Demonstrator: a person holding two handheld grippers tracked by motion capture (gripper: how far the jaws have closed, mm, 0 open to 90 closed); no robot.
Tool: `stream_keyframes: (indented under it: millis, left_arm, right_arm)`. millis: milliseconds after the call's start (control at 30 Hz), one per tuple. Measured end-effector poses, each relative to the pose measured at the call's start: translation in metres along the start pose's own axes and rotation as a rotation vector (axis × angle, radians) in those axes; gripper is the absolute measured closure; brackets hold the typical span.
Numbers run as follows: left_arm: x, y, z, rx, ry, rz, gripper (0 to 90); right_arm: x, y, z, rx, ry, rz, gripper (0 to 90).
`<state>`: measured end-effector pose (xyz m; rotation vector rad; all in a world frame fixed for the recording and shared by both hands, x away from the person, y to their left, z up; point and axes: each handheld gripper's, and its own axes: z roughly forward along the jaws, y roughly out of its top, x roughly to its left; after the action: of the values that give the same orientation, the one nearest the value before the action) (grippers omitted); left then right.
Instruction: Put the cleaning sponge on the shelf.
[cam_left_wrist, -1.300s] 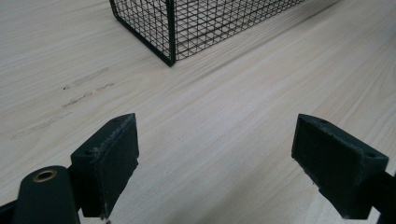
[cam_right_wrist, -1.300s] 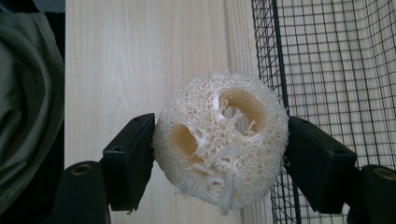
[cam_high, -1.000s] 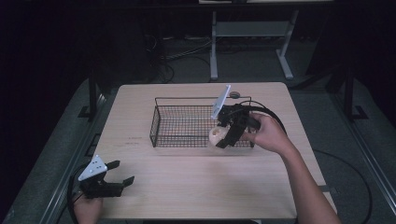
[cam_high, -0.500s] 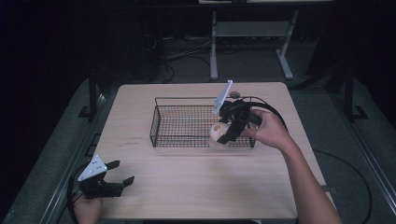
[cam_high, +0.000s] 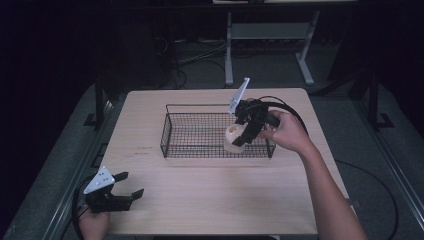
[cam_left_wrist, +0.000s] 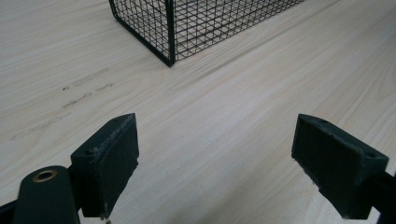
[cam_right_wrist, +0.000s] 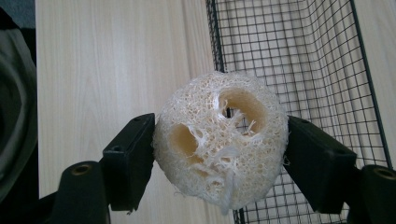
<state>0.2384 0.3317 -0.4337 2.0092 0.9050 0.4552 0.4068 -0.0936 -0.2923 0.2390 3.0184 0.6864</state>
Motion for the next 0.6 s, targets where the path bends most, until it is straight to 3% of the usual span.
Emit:
stream_keyframes:
  millis: [300,600]
  left_arm:
    - [-0.001,0.0,0.0,-0.002,-0.003,0.001,13.7]
    - [-0.001,0.0,-0.001,-0.007,-0.002,0.002,13.7]
  right_arm:
    - [-0.017,0.004,0.006,-0.001,-0.006,0.035,28.0]
    - [-0.024,0.002,0.016,-0.01,-0.009,0.064,28.0]
